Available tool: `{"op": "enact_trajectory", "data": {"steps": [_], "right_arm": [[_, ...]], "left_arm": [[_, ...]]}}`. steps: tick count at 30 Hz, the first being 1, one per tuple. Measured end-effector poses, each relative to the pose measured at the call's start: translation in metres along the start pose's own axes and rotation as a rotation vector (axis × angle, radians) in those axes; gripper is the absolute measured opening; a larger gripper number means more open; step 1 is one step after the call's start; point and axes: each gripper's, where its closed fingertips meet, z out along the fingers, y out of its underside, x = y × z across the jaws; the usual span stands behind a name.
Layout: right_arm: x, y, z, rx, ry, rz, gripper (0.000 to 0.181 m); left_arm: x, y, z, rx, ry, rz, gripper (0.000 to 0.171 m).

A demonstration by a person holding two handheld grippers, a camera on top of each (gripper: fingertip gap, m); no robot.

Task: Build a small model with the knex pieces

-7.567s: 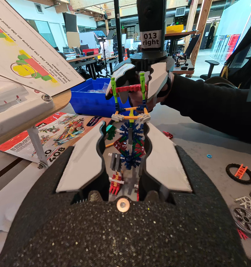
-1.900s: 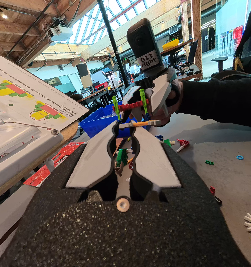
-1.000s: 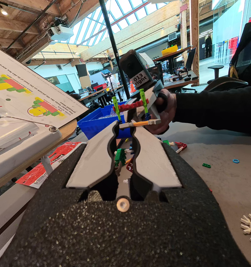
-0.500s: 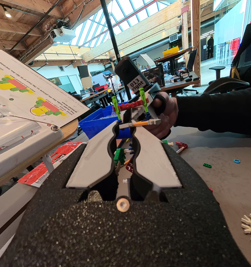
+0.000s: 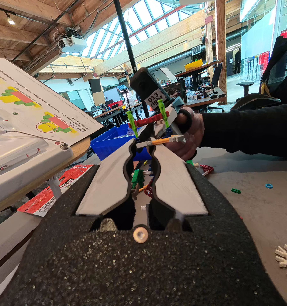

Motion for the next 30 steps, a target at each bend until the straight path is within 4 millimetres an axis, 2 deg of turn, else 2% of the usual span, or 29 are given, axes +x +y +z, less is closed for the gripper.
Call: {"op": "enact_trajectory", "data": {"steps": [14,30], "right_arm": [[-0.0012,-0.0024,-0.0048,0.01,0.007,-0.02,0.024],[-0.0013,0.0048,-0.0028,-0.058,0.029,-0.073,0.024]], "left_arm": [[0.0013,-0.0019,0.0049,0.002,0.007,-0.014,0.011],[0.0041,0.0021,0.002,0.004,0.014,-0.004,0.011]]}}
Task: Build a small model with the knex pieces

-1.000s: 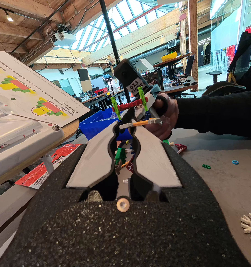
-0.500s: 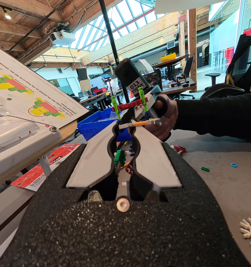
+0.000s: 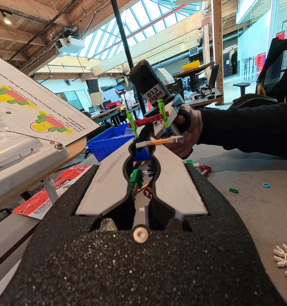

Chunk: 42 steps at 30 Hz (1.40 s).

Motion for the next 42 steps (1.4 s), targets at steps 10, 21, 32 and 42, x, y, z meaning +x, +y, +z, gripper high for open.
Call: {"op": "enact_trajectory", "data": {"steps": [10,21,32,42], "right_arm": [[0.004,0.009,0.002,-0.092,0.066,-0.062,0.019],[0.001,0.0,0.004,-0.02,0.046,-0.06,0.012],[-0.005,0.001,0.006,0.007,0.033,-0.067,0.011],[-0.006,0.005,-0.002,-0.007,0.118,-0.136,0.015]], "left_arm": [[0.004,0.01,-0.001,-0.018,-0.004,0.018,0.01],[-0.002,0.005,-0.009,-0.069,-0.013,-0.073,0.021],[-0.002,0.006,-0.01,-0.089,-0.036,-0.048,0.011],[-0.003,0.001,-0.003,-0.096,-0.023,-0.078,0.004]]}}
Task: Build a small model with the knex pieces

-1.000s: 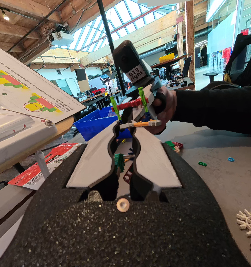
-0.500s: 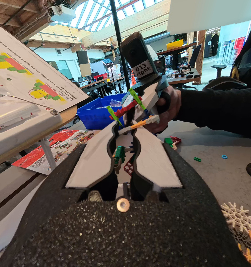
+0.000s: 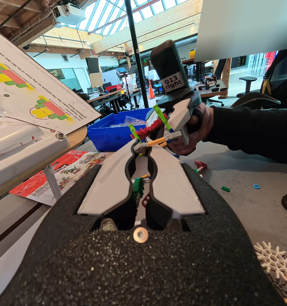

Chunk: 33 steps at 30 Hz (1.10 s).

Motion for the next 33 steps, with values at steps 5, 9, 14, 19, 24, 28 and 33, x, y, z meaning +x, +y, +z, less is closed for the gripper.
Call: {"op": "enact_trajectory", "data": {"steps": [5,9,14,19,24,28,33], "right_arm": [[-0.003,-0.001,-0.012,-0.019,0.138,-0.194,0.019],[-0.01,0.005,-0.004,-0.059,0.243,-0.472,0.031],[-0.008,0.008,0.011,-0.095,0.339,-0.653,0.047],[-0.015,0.0,0.009,-0.004,0.321,-0.634,0.021],[-0.012,0.004,0.009,-0.04,0.351,-0.699,0.011],[-0.012,0.005,0.005,-0.041,0.351,-0.711,0.01],[-0.01,0.005,0.004,-0.047,0.373,-0.735,0.01]], "left_arm": [[-0.004,-0.005,0.0,0.036,0.013,-0.091,0.003],[-0.004,-0.005,0.0,0.039,0.041,-0.165,0.003],[-0.003,0.0,0.003,0.042,0.079,-0.227,0.003],[0.002,0.004,0.005,0.036,0.092,-0.202,0.003],[0.005,0.004,0.003,0.024,0.063,-0.103,0.004],[0.009,0.003,0.003,0.011,0.045,-0.038,0.004],[0.007,0.002,0.004,-0.001,0.014,0.018,0.003]]}}
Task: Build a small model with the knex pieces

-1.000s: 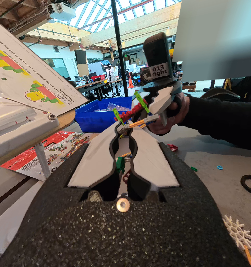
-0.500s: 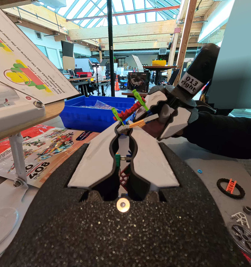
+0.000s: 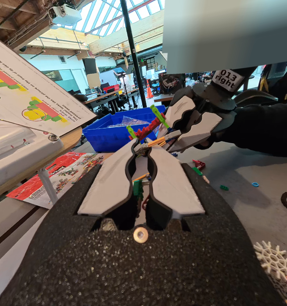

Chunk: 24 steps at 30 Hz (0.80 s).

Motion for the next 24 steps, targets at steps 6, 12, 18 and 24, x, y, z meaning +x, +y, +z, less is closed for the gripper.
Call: {"op": "enact_trajectory", "data": {"steps": [6,12,18,24], "right_arm": [[-0.002,-0.0007,0.0002,0.007,0.01,-0.004,0.01],[-0.0006,0.0002,-0.0008,0.014,0.027,0.007,0.009],[-0.0009,-0.0021,-0.0023,0.017,0.029,-0.004,0.009],[-0.003,0.0004,-0.0011,0.012,0.022,-0.013,0.009]], "left_arm": [[-0.0004,0.0007,0.0014,-0.002,-0.016,0.017,0.003],[-0.0011,0.0027,0.0036,-0.013,-0.013,0.005,0.004],[0.0004,0.0007,0.0043,-0.014,-0.015,0.014,0.005],[0.0015,0.0037,0.0024,-0.022,-0.007,0.03,0.004]]}}
